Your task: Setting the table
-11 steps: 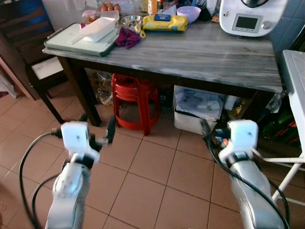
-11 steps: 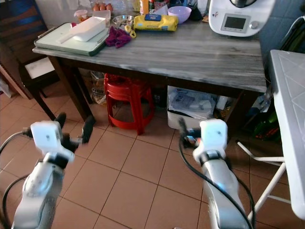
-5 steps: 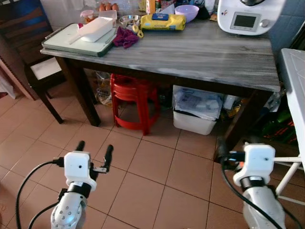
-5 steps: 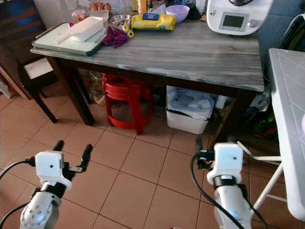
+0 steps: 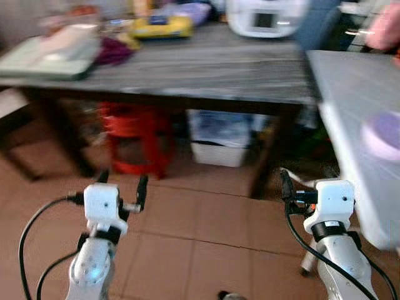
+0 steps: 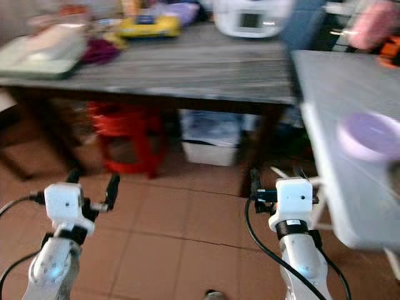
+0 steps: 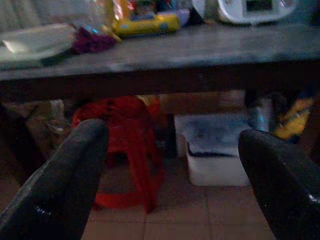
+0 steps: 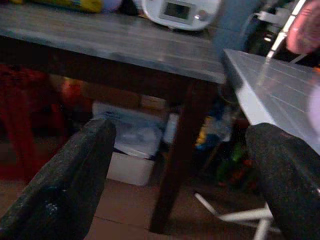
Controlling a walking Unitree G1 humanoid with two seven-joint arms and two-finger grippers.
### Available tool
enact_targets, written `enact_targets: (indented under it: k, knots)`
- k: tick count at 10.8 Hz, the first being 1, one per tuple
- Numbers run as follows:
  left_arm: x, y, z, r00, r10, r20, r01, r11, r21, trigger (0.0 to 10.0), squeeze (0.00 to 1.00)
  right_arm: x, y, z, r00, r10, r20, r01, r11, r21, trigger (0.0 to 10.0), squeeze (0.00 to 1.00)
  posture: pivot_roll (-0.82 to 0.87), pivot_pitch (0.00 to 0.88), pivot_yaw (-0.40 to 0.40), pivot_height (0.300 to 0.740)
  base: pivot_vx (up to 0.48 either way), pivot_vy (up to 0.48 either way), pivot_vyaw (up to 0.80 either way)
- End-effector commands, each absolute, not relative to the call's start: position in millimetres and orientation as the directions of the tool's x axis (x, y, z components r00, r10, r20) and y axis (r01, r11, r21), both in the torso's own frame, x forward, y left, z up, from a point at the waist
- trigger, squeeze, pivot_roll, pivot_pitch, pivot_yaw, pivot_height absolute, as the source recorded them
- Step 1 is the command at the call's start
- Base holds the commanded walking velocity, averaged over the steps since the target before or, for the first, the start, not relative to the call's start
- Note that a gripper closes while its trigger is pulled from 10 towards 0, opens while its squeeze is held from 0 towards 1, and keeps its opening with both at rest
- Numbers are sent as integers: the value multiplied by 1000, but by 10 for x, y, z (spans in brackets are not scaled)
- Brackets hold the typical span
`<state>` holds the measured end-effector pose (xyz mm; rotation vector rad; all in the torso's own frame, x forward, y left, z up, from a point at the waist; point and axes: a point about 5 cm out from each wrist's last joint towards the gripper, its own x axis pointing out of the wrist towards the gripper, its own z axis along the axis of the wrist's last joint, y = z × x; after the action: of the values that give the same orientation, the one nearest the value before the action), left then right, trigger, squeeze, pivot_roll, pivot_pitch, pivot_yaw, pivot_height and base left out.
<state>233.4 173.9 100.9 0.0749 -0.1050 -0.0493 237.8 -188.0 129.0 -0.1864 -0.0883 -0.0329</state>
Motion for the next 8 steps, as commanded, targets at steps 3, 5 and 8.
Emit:
enact_targets:
  k: [3,5,8]
  knots:
    - [2338,1762,1047,995,-51,88,44,996,84,10000,0,2383,-1823,1323,995,9,98,9,984,-178,10000,0,-87,145,22,740,0,0,-721]
    - [2337,1762,1076,995,-46,88,38,995,89,10000,0,2390,-1802,1320,995,11,99,7,984,-178,10000,0,-80,147,30,740,0,0,-563]
    - [2359,1794,1087,997,-36,74,30,996,82,10000,0,2399,-1763,1297,995,12,94,4,987,-160,10000,0,-75,154,38,740,0,0,-575]
